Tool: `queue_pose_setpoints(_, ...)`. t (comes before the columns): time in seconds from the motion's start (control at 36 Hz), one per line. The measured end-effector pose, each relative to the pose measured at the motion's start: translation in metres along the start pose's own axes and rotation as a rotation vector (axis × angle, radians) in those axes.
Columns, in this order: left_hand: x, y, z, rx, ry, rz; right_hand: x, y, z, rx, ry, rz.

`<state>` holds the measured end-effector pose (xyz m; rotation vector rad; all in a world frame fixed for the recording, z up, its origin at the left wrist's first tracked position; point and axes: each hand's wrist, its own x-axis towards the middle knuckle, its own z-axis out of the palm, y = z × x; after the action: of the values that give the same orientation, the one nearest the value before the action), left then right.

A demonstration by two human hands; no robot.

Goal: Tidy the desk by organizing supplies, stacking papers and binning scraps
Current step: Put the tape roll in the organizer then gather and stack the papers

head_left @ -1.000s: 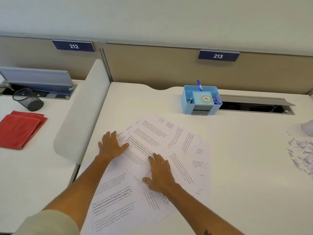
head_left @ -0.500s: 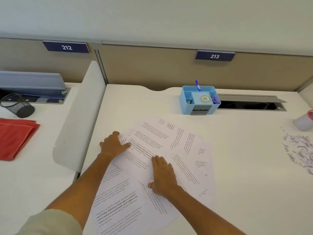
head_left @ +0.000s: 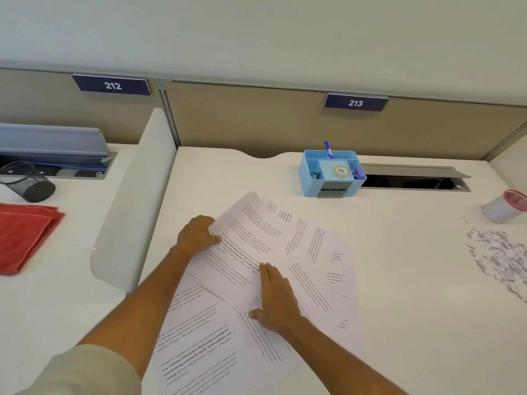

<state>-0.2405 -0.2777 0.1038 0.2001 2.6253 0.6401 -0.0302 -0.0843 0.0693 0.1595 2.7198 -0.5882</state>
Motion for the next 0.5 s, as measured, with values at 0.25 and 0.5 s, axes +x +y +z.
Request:
queue_pose_setpoints(0.25, -0.026, 0.019, -0.049, -0.090, 0.317, 0.080, -0.004, 0.004, -0.002, 0.049, 0.002, -0.001)
queue_pose_setpoints(0.5, -0.063, 0.033, -0.096, -0.223, 0.597, 0.169, -0.007, 0.009, -0.006, 0.073, 0.001, -0.021)
